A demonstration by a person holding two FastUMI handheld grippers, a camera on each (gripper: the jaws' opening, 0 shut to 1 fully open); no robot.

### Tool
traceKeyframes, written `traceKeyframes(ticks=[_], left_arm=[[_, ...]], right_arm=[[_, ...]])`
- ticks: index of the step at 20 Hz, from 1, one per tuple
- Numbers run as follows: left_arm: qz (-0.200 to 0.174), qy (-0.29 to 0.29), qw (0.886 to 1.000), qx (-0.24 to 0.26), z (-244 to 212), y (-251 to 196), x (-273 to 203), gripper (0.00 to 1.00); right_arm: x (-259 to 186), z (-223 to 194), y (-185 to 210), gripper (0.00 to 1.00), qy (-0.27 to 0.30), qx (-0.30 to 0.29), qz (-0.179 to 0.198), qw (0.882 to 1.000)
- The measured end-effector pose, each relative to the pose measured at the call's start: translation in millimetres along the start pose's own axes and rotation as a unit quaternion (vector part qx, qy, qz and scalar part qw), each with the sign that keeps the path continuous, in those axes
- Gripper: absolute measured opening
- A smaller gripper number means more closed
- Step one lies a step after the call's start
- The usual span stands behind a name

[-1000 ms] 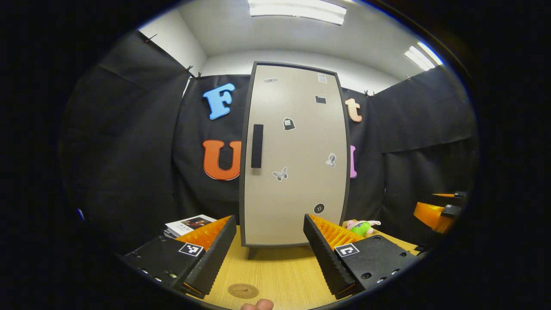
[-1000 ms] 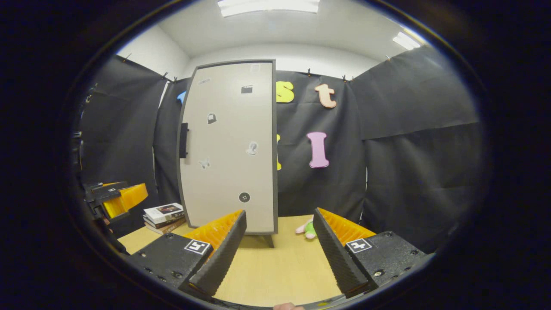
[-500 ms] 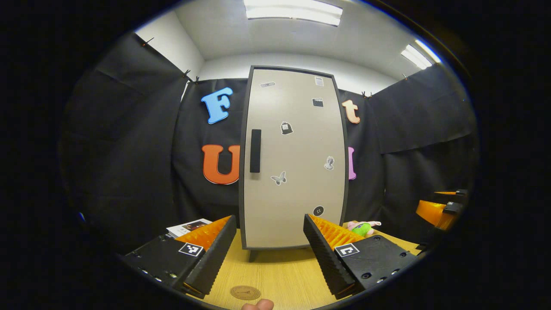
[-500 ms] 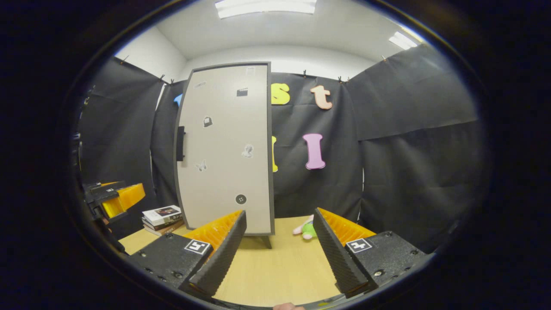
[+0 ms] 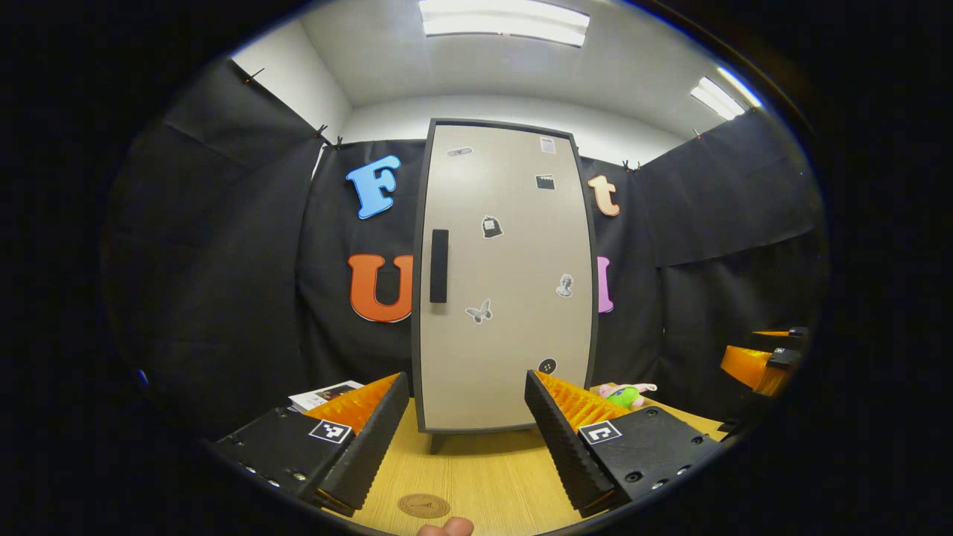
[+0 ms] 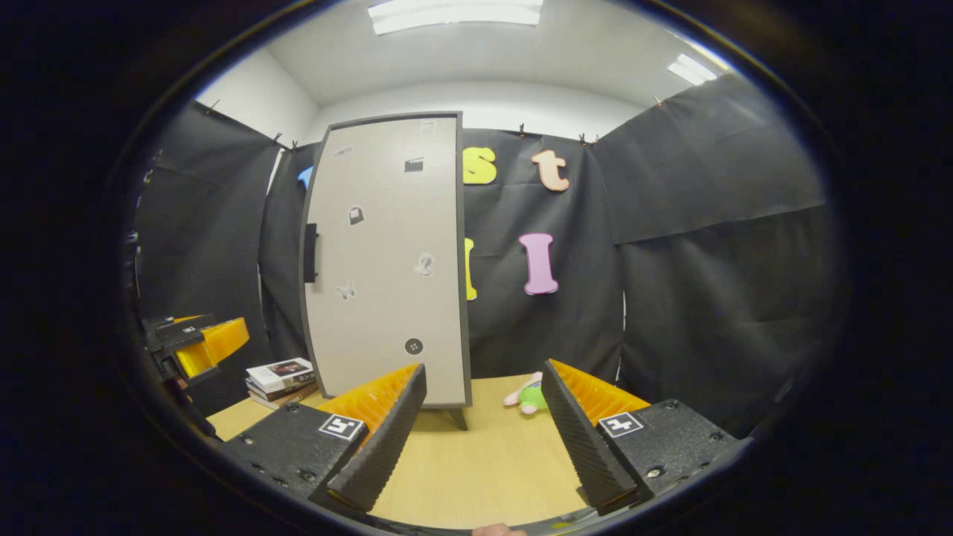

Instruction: Open the cabinet door with the right hand, grasp the bottle in the cabinet with the left hand and place it on the coaster, then close the cabinet door with the right hand.

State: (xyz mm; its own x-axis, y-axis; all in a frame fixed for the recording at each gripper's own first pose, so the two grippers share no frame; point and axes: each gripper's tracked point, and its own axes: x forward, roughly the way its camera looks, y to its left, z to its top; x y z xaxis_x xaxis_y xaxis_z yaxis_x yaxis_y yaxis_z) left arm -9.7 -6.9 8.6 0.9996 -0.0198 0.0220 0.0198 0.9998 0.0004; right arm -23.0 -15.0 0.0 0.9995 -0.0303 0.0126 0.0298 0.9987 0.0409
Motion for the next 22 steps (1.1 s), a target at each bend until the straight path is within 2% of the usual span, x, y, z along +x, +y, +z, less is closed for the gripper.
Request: traceKeyframes(ticks=[1,6,11,16,22], left_arm=[[0.000,0.000,1.000,0.000,-1,-1,-1,0.95],[0.000,0.000,1.000,0.002,0,-2,-3,0.95],[0.001,0.002,1.000,0.003,-1,-3,-6,0.95],[-0.004,0.006,1.000,0.004,-1,-7,-17,0.95],[-0.004,0.009,1.000,0.006,-3,-5,-29,0.95]], right_arm=[[0,-1,-1,1.00,0.000,0.000,0.001,1.000],[5,-2,3,1.00,0.006,-0.006,0.012,1.000],[27,7,17,1.00,0.013,-0.010,0.059,0.998],[71,31,36,0.99,0.000,-0.021,0.094,0.995],[128,56,101,1.00,-0.005,-0.011,0.149,0.989]])
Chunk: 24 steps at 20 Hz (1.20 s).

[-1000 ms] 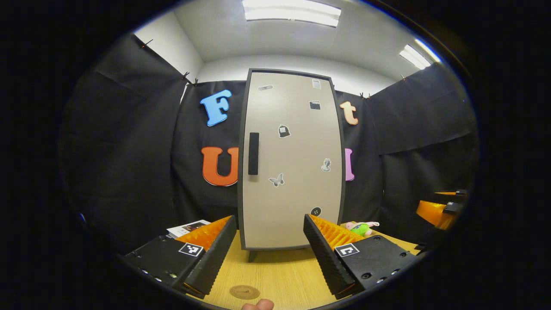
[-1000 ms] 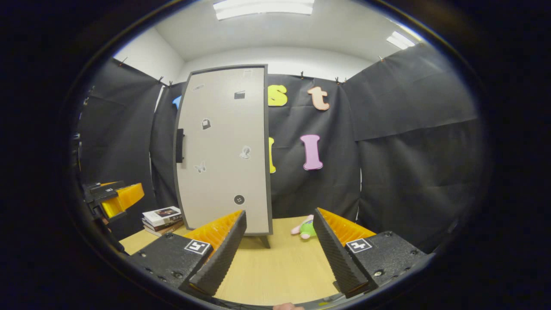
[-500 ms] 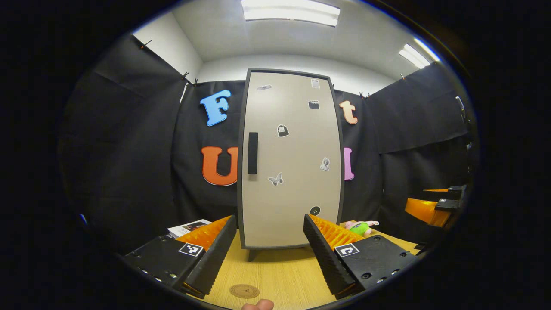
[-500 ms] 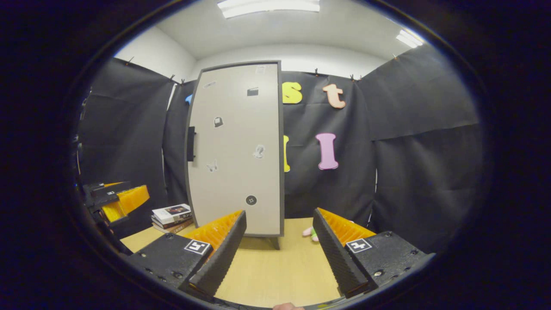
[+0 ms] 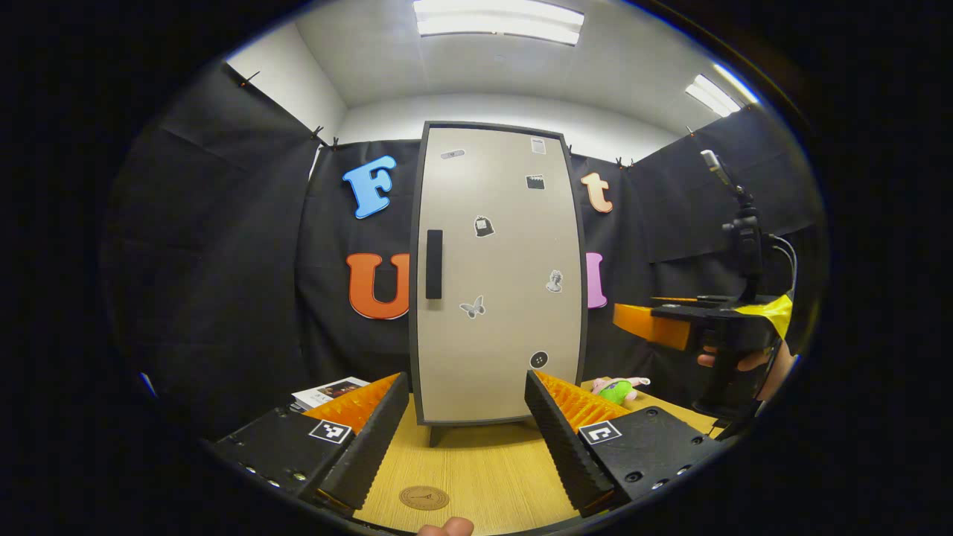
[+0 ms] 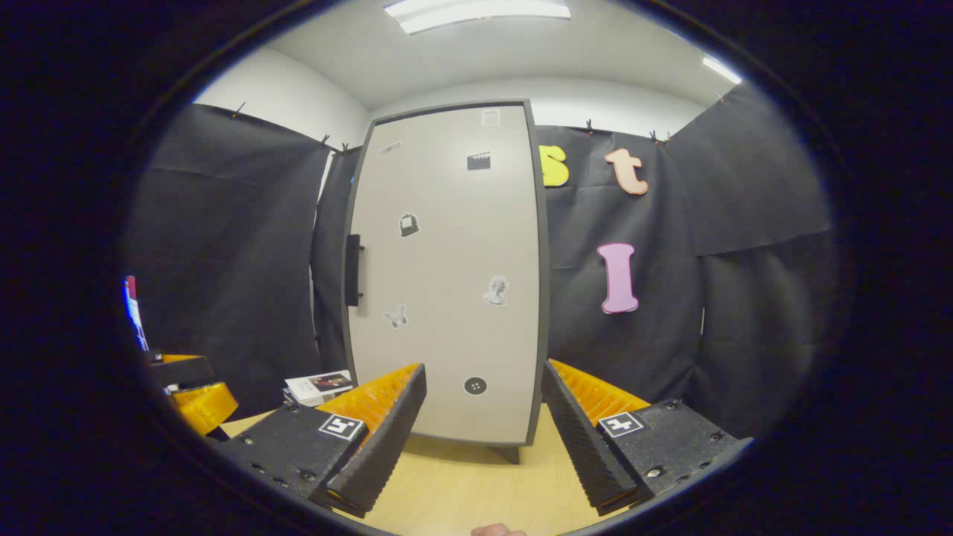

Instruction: Open the cabinet door with the right hand, grasp the bottle in the cabinet with the left hand and place it on the coaster, then close the cabinet door with the right hand.

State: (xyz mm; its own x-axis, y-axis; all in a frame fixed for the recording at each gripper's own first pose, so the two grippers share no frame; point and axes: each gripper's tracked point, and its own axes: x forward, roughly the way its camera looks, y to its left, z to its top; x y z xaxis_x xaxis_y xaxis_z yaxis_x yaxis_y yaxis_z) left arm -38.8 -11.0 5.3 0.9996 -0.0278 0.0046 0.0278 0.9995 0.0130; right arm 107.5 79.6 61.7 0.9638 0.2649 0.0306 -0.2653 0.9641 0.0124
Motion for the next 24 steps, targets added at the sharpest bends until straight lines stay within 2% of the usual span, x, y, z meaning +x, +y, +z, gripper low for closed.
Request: traceKeyframes(ticks=[3,5,6,7,11,16,17,19,24], left_arm=[[0.001,0.006,1.000,-0.001,-2,2,-5,0.95],[0.003,0.006,1.000,0.001,-3,4,-9,0.95],[0.003,0.006,1.000,0.002,-3,3,-11,0.95],[0.003,0.007,1.000,0.002,-3,3,-12,0.95],[-0.001,0.015,1.000,0.000,-7,1,-17,0.94],[-0.014,0.016,1.000,0.002,-5,-8,-25,0.95],[-0.016,0.016,1.000,0.004,-5,-10,-25,0.95],[-0.018,0.018,1.000,0.006,-9,-10,-24,0.95],[-0.027,0.028,0.999,0.002,-17,-15,-23,0.95]], right_arm=[[36,13,29,0.99,-0.004,0.014,0.029,0.999],[58,15,45,0.99,0.004,0.020,0.038,0.999],[69,16,55,0.96,0.008,0.024,0.044,0.999],[81,18,64,0.99,0.011,0.028,0.050,0.998],[120,23,99,0.96,0.023,0.040,0.065,0.997],[168,30,144,0.96,0.031,0.018,0.087,0.996],[176,31,154,0.99,0.029,0.016,0.092,0.995],[190,36,169,0.96,0.028,0.006,0.097,0.995],[217,45,197,0.96,0.025,-0.020,0.100,0.994]])
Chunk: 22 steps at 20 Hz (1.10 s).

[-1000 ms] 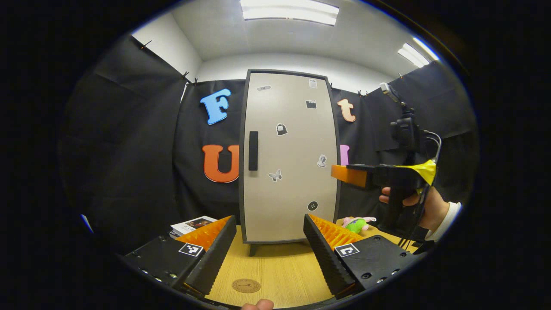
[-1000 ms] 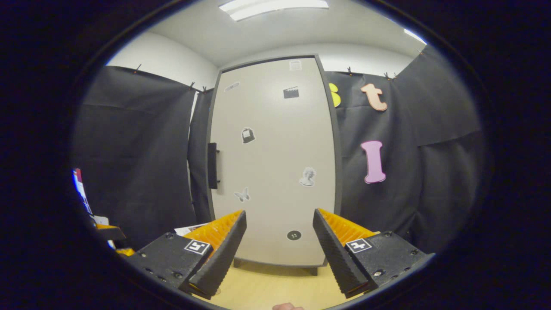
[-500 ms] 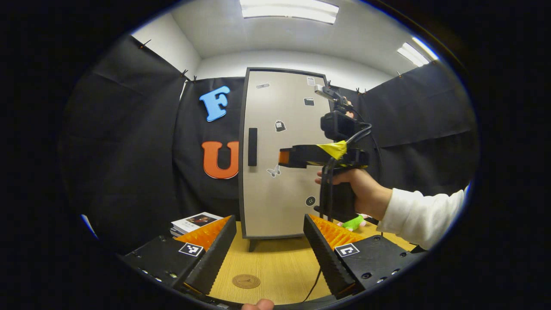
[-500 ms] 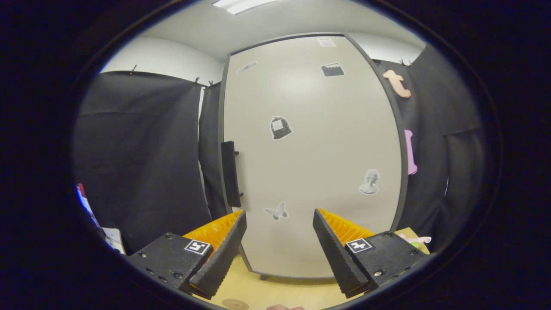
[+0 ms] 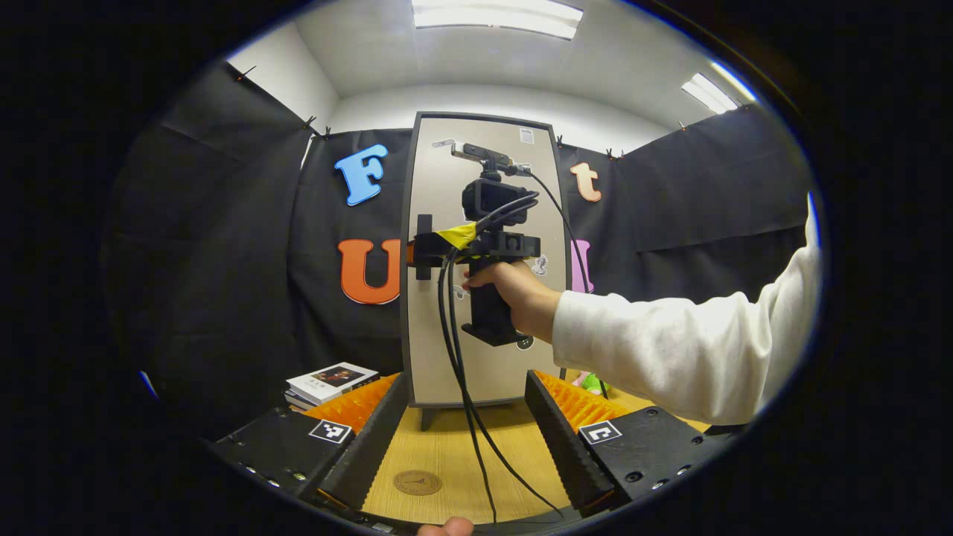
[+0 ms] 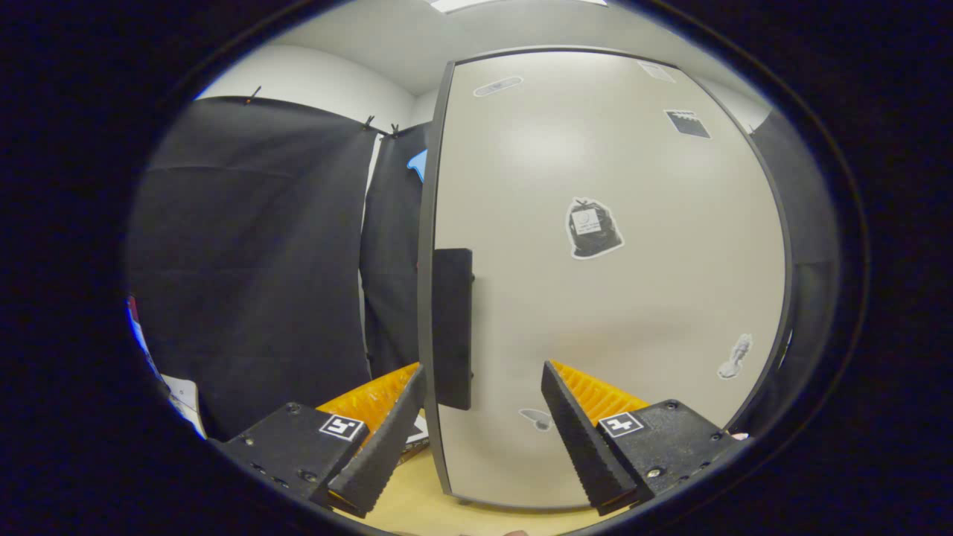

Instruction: Open the cabinet door with the right hand, grasp the bottle in the cabinet with the left hand and place it on the coaster, then close the cabinet door with the right hand.

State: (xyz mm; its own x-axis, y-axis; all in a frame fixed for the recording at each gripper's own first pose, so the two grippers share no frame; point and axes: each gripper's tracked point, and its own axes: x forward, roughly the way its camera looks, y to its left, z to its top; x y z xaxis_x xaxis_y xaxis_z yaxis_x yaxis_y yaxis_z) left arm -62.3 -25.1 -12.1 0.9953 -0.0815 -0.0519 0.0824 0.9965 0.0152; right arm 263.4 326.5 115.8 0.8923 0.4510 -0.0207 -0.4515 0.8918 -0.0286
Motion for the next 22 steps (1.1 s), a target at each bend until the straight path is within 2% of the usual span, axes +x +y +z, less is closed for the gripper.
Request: traceKeyframes(ticks=[2,3,4,5,7,8,9,11,13,15,18,22], left_arm=[[0.000,-0.002,1.000,0.003,1,2,1,0.95],[0.001,-0.003,1.000,0.002,2,3,1,0.95],[0.003,-0.005,1.000,0.000,2,4,2,0.95],[0.005,-0.006,1.000,-0.002,3,7,2,0.95],[0.011,-0.007,1.000,-0.004,2,13,4,0.95],[0.013,-0.008,1.000,-0.005,2,16,5,0.95],[0.015,-0.008,1.000,-0.007,2,18,6,0.95],[0.018,-0.009,1.000,-0.010,2,21,7,0.95],[0.022,-0.009,1.000,-0.014,1,26,9,0.95],[0.027,-0.008,0.999,-0.018,0,30,10,0.95],[0.033,-0.008,0.999,-0.021,0,37,11,0.95],[0.041,-0.014,0.999,-0.018,2,45,12,0.95]], right_arm=[[10,2,7,0.97,0.003,-0.001,0.001,1.000],[13,3,10,0.89,0.002,0.000,0.000,1.000],[17,4,11,0.90,0.000,0.000,-0.004,1.000],[21,3,11,0.83,-0.001,-0.002,-0.009,1.000],[29,-4,12,0.74,0.011,-0.001,-0.013,1.000],[32,-7,14,0.73,0.017,0.003,-0.011,1.000],[34,-10,13,0.66,0.022,0.006,-0.014,1.000],[37,-10,12,0.63,0.021,0.014,-0.018,1.000],[39,-10,15,0.48,0.017,0.021,-0.010,1.000],[41,-11,15,0.39,0.016,0.018,-0.011,1.000],[41,-12,13,0.32,0.006,-0.011,-0.008,1.000],[40,-12,13,0.23,0.012,-0.009,-0.013,1.000]])
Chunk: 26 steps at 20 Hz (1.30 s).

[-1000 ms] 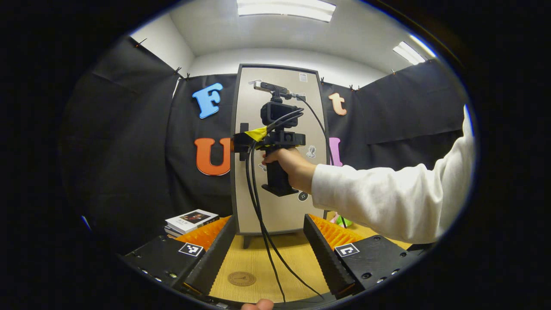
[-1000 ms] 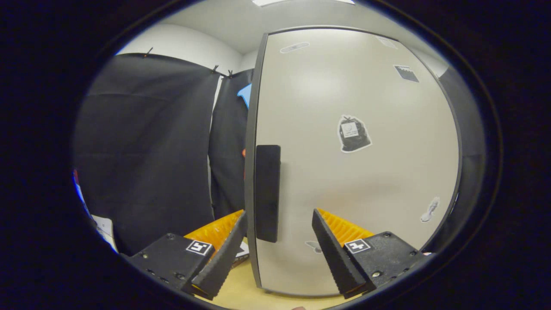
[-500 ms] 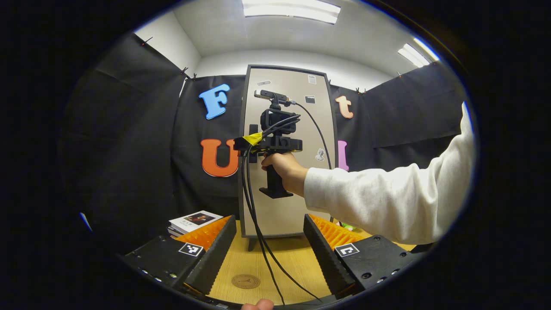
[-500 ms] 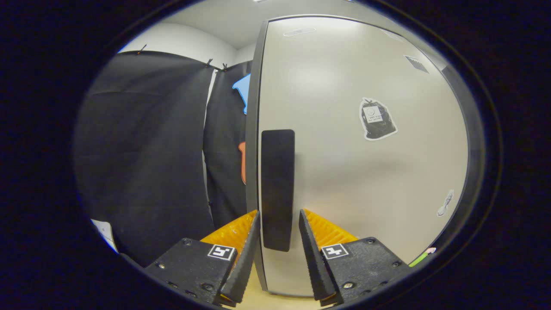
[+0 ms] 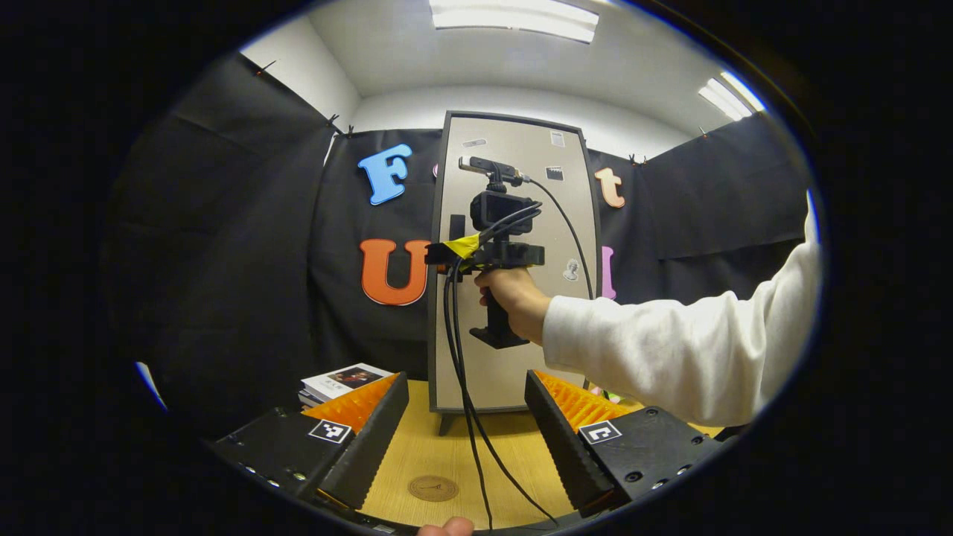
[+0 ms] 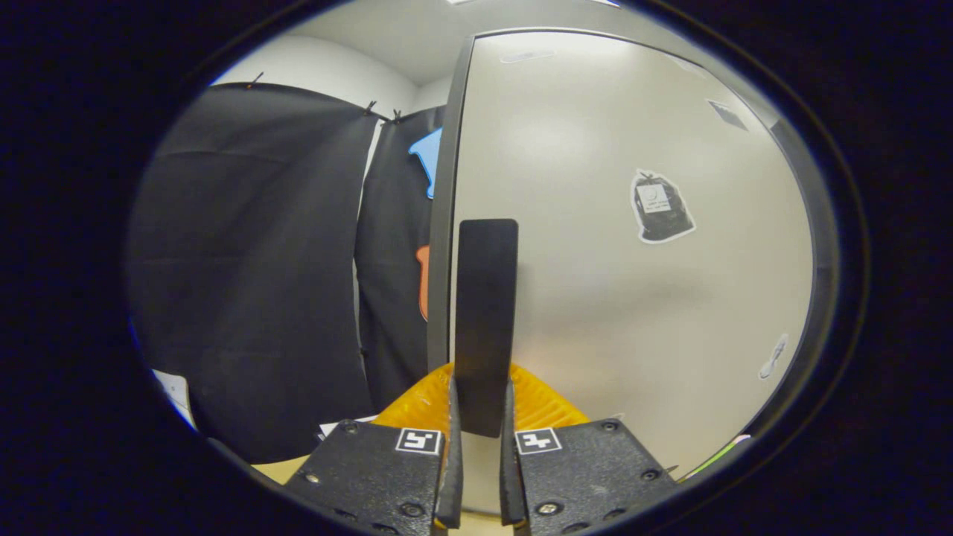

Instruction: Open the cabinet door with the right hand, grasp the bottle in the cabinet with the left hand and place it on the coaster, then close the cabinet door with the right hand.

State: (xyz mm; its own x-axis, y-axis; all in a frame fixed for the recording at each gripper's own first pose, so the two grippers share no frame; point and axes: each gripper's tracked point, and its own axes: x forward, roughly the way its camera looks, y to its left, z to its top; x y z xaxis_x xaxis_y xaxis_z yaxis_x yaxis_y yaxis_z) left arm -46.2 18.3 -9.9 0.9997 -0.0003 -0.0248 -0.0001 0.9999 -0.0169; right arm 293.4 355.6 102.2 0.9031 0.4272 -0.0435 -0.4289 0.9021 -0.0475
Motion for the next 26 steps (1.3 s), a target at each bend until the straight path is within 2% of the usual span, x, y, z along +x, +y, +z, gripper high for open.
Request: traceKeyframes(ticks=[5,14,18,22,26], left_arm=[[0.000,-0.005,1.000,0.000,3,3,5,0.95],[0.004,-0.007,1.000,0.005,0,12,5,0.95],[-0.017,-0.005,1.000,0.001,2,-2,-4,0.96],[-0.053,-0.022,0.998,0.010,8,-19,-21,0.98],[-0.066,-0.032,0.997,0.026,14,-22,-41,0.98]], right_arm=[[-11,-1,4,0.23,0.012,0.008,0.014,1.000],[-62,-4,10,0.23,0.024,0.007,0.062,0.998],[-86,-3,11,0.23,0.026,0.000,0.077,0.997],[-85,-3,11,0.23,0.027,0.010,0.095,0.995],[-88,-2,9,0.23,0.022,0.001,0.097,0.995]])
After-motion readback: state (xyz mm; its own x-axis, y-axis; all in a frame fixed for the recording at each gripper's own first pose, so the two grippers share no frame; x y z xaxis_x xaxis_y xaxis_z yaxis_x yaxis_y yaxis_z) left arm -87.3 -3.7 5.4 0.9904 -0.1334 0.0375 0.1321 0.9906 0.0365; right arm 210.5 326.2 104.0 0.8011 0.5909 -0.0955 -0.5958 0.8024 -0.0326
